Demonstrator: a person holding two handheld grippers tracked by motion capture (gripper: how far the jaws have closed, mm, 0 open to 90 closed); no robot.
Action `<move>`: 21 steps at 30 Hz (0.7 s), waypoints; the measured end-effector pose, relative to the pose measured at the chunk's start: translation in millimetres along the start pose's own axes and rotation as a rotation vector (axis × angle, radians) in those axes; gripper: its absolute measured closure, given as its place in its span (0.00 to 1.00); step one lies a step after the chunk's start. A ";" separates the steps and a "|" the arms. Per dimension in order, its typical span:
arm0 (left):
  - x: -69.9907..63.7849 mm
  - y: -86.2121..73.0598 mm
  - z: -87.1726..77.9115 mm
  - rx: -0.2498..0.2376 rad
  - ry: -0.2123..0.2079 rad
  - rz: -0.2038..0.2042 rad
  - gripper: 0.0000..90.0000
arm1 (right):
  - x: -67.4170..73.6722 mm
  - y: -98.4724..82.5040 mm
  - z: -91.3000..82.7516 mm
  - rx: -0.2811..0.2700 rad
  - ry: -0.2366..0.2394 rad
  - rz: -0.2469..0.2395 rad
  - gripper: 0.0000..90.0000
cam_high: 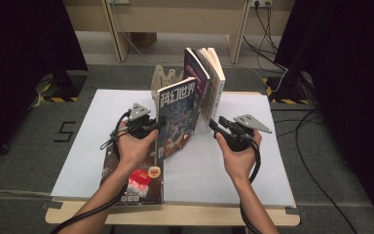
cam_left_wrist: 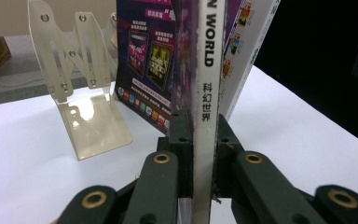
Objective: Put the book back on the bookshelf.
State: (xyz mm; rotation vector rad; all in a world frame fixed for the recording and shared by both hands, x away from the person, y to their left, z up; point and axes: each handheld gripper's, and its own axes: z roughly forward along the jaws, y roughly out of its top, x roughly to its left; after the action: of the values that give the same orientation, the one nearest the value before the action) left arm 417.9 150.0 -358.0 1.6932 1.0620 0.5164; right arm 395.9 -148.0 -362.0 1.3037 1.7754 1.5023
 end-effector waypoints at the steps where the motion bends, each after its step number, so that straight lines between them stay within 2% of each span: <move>1: 0.5 0.6 -0.6 -0.002 -0.003 0.000 0.91 | -5.4 -3.7 -2.5 0.004 -0.011 0.004 0.65; 5: 4.4 0.8 -2.6 -0.012 0.000 -0.016 0.92 | -22.2 -20.1 -9.1 0.025 -0.053 0.011 0.64; 9: 8.3 1.3 -6.0 -0.024 0.000 -0.036 0.92 | -35.1 -41.3 -12.8 0.065 -0.120 -0.021 0.64; 12: 9.7 4.1 -9.0 -0.035 0.008 -0.040 0.92 | -44.7 -56.5 -13.7 0.091 -0.152 -0.008 0.63; 17: 13.8 8.0 -9.3 -0.048 0.006 -0.049 0.92 | -56.5 -75.0 -16.7 0.085 -0.202 0.010 0.63; 21: 16.3 12.1 -7.2 -0.057 -0.002 -0.048 0.92 | -61.6 -80.8 -20.9 0.090 -0.223 0.010 0.62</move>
State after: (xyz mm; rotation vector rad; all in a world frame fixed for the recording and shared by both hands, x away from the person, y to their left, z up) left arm 425.7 166.6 -346.7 1.6147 1.0735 0.5094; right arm 376.7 -207.8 -444.6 1.4634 1.7105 1.2401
